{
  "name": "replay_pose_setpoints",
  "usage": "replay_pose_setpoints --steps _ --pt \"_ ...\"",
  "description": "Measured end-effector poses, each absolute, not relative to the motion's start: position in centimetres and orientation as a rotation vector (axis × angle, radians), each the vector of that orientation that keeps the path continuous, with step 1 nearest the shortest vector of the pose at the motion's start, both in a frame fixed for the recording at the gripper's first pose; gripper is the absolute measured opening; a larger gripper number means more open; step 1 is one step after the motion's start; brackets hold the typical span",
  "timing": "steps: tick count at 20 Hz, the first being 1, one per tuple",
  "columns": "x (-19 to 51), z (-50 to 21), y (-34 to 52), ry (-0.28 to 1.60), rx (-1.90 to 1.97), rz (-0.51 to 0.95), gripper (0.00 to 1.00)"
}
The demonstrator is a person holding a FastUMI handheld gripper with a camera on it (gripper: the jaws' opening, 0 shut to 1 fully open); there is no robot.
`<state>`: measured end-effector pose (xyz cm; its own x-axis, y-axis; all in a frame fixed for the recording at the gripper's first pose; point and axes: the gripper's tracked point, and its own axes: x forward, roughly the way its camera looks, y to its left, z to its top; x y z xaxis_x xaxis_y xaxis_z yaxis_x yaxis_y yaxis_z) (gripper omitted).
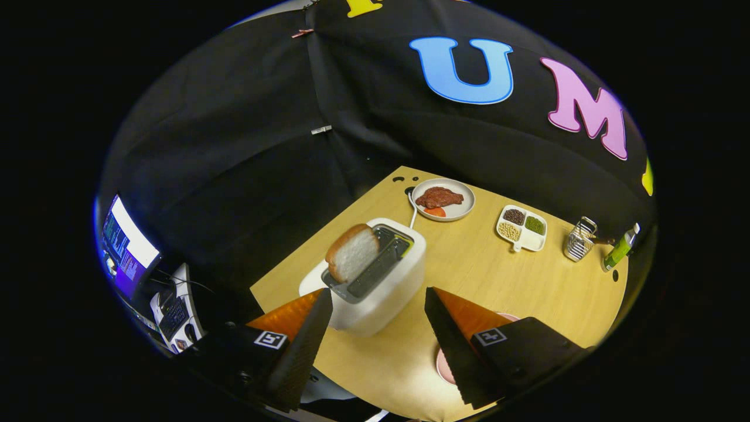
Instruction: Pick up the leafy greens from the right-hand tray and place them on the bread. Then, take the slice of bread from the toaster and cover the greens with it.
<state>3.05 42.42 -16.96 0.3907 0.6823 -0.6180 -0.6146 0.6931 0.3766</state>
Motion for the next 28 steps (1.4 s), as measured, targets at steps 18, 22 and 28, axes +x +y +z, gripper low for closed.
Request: replay_pose_setpoints --steps 18,22,28 --pt "7.0 -22.9 53.5 1.020 0.056 0.553 0.47" --pt "6.8 -22.9 52.4 1.030 0.069 0.489 0.14" --pt "6.8 -19.6 51.6 0.993 0.163 0.526 0.13"
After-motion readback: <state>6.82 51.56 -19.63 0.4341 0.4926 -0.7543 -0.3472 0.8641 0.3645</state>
